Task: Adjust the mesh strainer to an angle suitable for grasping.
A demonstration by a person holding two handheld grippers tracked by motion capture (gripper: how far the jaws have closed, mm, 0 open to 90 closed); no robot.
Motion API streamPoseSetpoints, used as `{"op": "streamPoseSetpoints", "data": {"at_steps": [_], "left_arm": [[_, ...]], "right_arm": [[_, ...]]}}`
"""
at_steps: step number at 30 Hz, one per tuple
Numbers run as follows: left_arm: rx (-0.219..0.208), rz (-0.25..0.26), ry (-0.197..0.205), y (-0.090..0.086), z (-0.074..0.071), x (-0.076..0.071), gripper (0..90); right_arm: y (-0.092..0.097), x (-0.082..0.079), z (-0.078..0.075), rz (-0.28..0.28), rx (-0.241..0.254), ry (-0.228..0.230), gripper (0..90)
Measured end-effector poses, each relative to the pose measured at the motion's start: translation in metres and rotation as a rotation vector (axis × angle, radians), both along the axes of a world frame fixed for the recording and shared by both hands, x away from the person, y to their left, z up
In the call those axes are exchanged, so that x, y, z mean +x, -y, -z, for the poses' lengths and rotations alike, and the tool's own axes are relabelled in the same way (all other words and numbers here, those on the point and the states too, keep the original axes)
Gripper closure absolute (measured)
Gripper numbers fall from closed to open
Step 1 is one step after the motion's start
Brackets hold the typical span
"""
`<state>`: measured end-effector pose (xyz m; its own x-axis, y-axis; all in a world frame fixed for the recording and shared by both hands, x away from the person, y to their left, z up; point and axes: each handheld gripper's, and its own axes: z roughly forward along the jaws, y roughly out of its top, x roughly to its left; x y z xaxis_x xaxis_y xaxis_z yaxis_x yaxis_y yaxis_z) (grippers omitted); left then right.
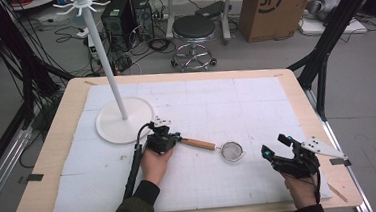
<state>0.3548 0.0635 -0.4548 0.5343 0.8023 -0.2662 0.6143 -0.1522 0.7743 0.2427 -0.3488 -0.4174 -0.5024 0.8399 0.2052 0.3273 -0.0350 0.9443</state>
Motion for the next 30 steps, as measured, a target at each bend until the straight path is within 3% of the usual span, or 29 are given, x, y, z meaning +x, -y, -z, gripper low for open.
{"op": "streamPoseSetpoints", "data": {"at_steps": [3, 6, 8, 12, 18, 30], "left_arm": [[-0.043, 0.009, -0.016, -0.006, 0.0, -0.008, 89.8], [-0.036, 0.04, -0.031, -0.001, 0.0, -0.016, 89.8], [0.007, 0.042, -0.011, 0.005, 0.001, -0.017, 89.8], [0.049, 0.032, -0.003, 0.01, 0.001, -0.011, 89.8], [0.067, 0.022, 0.021, 0.02, 0.001, -0.003, 89.8], [0.044, 0.018, 0.023, 0.028, 0.001, 0.012, 89.8]], "right_arm": [[0.0, 0.002, 0.001, 0.004, 0.007, -0.009, 14.4], [0.0, 0.003, 0.001, 0.0, 0.003, -0.005, 14.4], [-0.001, 0.003, 0.001, -0.002, 0.006, -0.006, 14.4], [-0.002, 0.0, 0.0, -0.005, 0.004, -0.001, 14.4], [-0.002, 0.0, 0.0, -0.001, 0.004, -0.003, 14.4], [0.004, -0.007, 0.002, 0.015, 0.006, -0.01, 14.4]]}}
